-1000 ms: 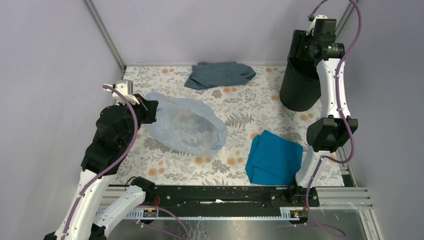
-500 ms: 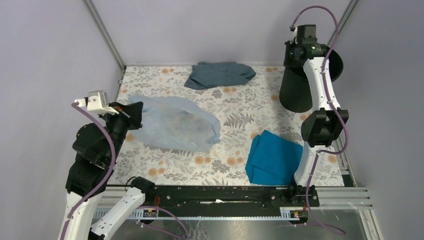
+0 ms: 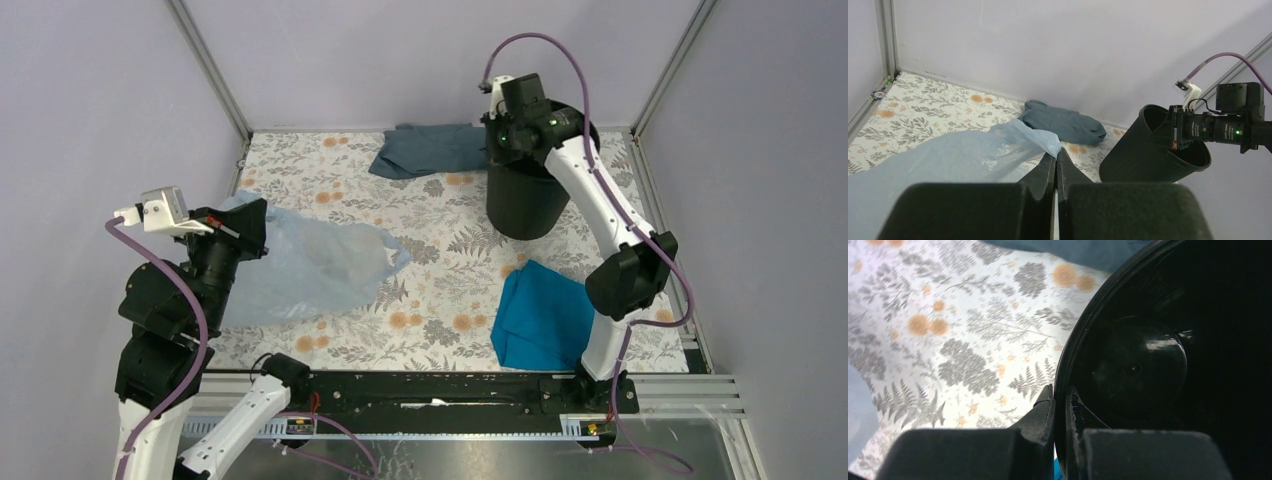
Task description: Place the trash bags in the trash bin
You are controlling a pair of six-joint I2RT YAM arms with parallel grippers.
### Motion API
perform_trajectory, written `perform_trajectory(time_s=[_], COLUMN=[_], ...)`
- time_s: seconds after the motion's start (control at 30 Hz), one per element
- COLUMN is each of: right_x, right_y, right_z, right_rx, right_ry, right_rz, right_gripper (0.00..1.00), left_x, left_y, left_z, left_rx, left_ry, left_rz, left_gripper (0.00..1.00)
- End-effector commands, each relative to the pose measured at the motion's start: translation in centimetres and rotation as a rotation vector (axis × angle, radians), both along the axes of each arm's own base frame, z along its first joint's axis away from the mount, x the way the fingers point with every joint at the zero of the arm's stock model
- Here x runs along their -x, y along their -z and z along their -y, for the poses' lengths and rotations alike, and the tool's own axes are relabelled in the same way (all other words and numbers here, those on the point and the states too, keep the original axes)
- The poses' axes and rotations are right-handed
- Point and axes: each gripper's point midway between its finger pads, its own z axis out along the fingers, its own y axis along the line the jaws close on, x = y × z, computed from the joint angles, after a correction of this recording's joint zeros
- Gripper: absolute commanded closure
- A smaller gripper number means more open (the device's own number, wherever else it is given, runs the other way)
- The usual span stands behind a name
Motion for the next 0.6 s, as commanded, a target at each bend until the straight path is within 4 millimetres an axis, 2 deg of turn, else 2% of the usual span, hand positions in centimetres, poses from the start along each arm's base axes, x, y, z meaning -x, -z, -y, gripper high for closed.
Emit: perform_trajectory(time_s=[0.0, 0.17, 0.3, 0.43, 0.47, 0.57], right_x=[5.8, 9.6, 10.8, 11.4, 11.7, 12.3], right_y=[0.1, -0.3, 0.0, -0.4, -0.8, -2.4], right_z=[-4.5, -9.0, -11.0, -12.2, -12.3, -11.8], right_rx=[-0.076, -0.078, -0.086, -0.093, -0.082, -0.056], right_ry=[-0.11, -0.212, -0.245, -0.245, -0.244, -0.227], right_rz=[-0.119, -0.128, -0.133, -0.129, -0.12, -0.087], right_gripper=[1.0, 1.0, 0.96, 0.82, 0.71, 0.49], left_x=[0.4, -0.3, -0.8, -1.6, -1.9, -2.4], left_y=[-1.7, -1.1, -0.6, 0.3, 0.7, 1.2], left_z=[-0.3, 0.0, 0.4, 0.6, 0.7, 1.0], left_rx=[0.025, 0.021, 0.015, -0.012, -0.021, -0.038], left_ry=[-0.009, -0.005, 0.0, -0.003, -0.004, 0.0], left_rz=[0.051, 0.044, 0.035, 0.012, 0.002, -0.018], left_gripper=[1.0, 1.0, 1.0, 1.0, 1.0, 1.0])
